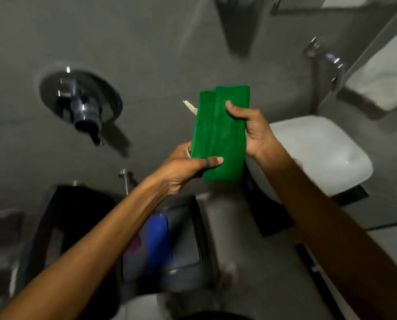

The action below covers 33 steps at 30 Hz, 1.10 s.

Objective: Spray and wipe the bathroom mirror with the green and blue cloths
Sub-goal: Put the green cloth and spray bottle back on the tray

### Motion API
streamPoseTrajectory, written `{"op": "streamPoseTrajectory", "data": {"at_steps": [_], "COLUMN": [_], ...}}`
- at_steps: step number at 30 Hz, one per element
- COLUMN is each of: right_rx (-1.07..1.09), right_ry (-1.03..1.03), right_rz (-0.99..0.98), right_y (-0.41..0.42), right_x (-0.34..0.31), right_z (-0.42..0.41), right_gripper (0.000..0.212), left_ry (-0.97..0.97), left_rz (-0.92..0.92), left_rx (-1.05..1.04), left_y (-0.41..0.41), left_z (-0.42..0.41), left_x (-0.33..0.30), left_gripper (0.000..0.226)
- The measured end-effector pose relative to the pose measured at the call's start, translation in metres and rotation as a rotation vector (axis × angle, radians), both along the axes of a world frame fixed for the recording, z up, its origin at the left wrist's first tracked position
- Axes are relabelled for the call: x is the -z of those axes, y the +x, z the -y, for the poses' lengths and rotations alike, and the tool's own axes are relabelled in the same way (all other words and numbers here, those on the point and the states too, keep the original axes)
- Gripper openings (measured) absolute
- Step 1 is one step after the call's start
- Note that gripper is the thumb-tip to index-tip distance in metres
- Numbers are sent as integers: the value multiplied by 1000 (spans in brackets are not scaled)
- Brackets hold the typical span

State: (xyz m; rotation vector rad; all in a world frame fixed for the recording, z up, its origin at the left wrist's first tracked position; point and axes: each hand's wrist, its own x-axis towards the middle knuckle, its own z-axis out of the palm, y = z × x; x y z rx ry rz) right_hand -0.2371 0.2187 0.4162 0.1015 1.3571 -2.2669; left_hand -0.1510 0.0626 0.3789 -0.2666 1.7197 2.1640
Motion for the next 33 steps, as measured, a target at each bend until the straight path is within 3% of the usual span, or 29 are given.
{"op": "streamPoseTrajectory", "data": {"at_steps": [8,14,17,20,23,26,30,33], "right_rx": [-151,-386,-449,-531,-561,-491,-452,-402], "right_ry": [646,803,886,954,1012,1036,996,918], "right_rz": [197,197,120,0,-191,-356,-325,-237], "right_y": [1,24,29,27,20,20,40,57], "right_x": [233,417,471,493,491,482,479,484], "right_z": [47,68,78,85,89,91,85,73], "right_gripper": [74,48,51,51,44,37,29,28], "left_ry": [-31,-76,-56,-153,-712,-953,-981,-865], "left_rz": [364,607,647,636,529,500,766,888], "left_rx": [-336,-451,-485,-485,-543,-583,-398,-338], "left_y": [96,153,155,152,154,144,124,118], "left_z": [-1,-14,-17,-19,-13,11,46,61], "left_x": [255,414,453,464,454,446,460,474], "left_gripper": [54,65,65,44,31,42,87,89]}}
